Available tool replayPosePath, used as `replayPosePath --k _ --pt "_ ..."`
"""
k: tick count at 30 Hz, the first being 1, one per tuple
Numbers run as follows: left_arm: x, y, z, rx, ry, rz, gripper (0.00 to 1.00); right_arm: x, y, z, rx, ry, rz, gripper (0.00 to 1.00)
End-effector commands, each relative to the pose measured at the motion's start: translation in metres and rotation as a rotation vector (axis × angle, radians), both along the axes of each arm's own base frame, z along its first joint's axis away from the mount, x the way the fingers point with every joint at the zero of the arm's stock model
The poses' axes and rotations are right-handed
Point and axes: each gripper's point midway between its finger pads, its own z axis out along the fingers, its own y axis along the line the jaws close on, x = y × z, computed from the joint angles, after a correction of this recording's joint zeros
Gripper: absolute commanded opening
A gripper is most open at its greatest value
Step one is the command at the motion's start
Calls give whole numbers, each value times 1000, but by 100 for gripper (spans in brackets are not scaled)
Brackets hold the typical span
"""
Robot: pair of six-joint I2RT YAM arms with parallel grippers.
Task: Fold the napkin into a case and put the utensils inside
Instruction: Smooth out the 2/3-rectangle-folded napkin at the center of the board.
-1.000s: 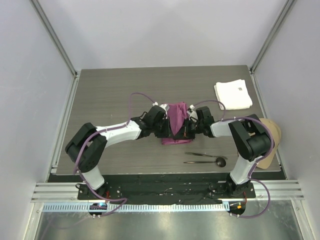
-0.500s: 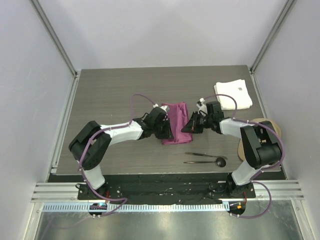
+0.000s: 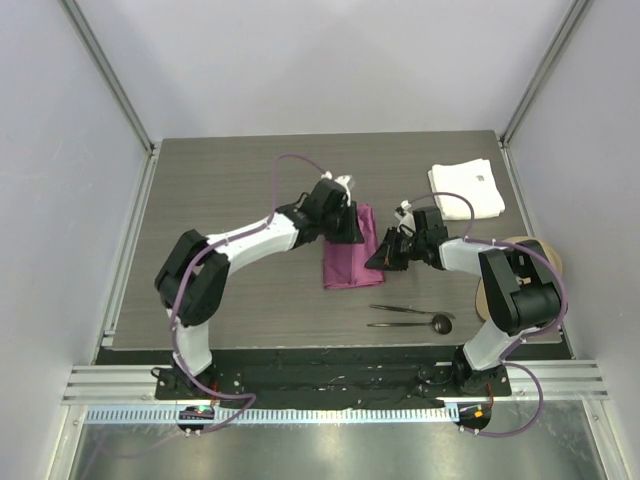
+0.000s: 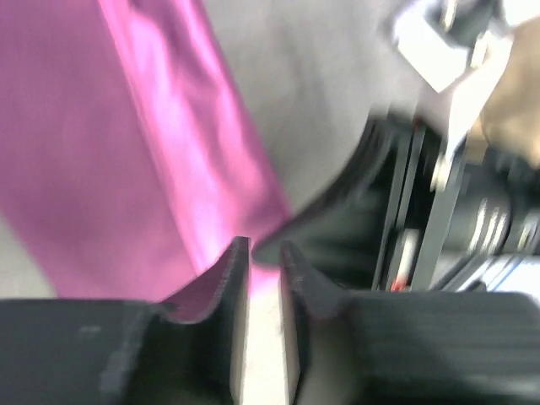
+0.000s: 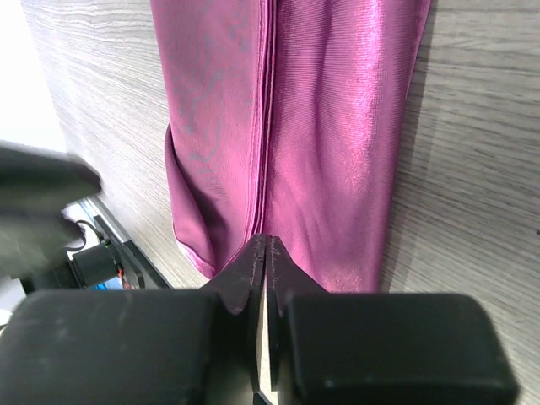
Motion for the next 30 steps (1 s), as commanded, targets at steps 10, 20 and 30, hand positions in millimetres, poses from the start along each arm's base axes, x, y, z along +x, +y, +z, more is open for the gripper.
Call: replayPosePath --k 10,20,30 --pt "91 -30 -35 150 -102 42 0 26 2 -1 12 -52 -52 1" --pt "114 -5 -59 304 -152 78 0 64 5 9 3 -104 -115 1" --pt "131 1 -70 335 -156 98 0 87 2 -11 -46 -93 -151 1"
